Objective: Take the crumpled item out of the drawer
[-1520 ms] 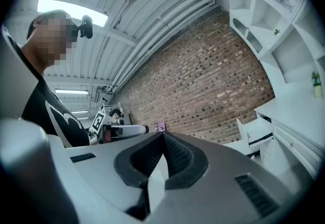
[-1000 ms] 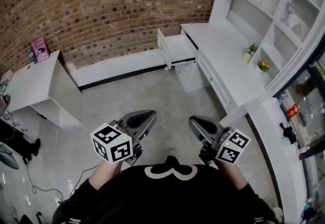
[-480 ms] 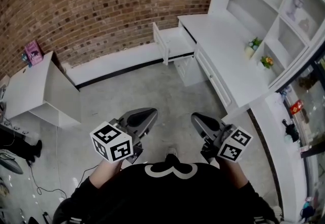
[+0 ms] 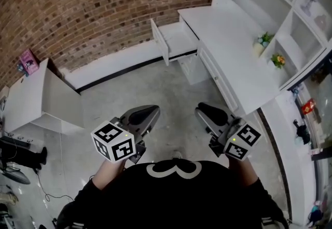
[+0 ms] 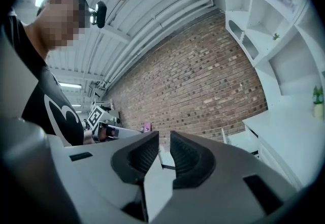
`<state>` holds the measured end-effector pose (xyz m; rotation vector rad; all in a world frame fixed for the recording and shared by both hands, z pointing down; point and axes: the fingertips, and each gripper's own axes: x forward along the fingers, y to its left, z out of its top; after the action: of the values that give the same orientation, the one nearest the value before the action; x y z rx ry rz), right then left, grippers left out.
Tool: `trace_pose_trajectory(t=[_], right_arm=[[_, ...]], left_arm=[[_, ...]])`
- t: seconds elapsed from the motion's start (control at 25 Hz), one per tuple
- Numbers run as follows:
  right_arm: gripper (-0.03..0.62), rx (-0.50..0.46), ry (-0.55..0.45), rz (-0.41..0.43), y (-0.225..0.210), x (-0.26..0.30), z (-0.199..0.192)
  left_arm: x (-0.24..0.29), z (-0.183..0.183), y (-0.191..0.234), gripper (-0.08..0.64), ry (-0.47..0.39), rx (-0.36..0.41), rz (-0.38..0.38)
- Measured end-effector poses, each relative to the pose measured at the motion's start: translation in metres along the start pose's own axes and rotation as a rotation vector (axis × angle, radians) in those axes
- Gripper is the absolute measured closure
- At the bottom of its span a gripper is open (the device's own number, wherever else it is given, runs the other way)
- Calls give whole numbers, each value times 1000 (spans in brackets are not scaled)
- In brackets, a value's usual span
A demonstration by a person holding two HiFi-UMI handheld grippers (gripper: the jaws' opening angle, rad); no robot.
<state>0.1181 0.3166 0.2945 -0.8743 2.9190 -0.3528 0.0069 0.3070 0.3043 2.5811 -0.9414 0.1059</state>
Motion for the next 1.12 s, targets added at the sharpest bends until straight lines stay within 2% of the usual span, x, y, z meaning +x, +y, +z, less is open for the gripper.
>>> trace_pose_trajectory(t=[0.24,0.36,0.64,0.84,1.12], right_arm=[[397,4,-23,0,-44,3,12],[303,4,-29,-13,-61,3,16],[167,-39,-47,-65,-92,-4,25],[121,-54,-64,-106,-105,-9,23],[103,31,-64,-117,-128,-1,9]], left_arm=[[37,14,16,557,-4,14,11],[50,20,21,556,-8,24,13],[74,26,26,557,-9,42,15],[86,23,32,556,2,52,9],[105,16,54,557,57,40,2]])
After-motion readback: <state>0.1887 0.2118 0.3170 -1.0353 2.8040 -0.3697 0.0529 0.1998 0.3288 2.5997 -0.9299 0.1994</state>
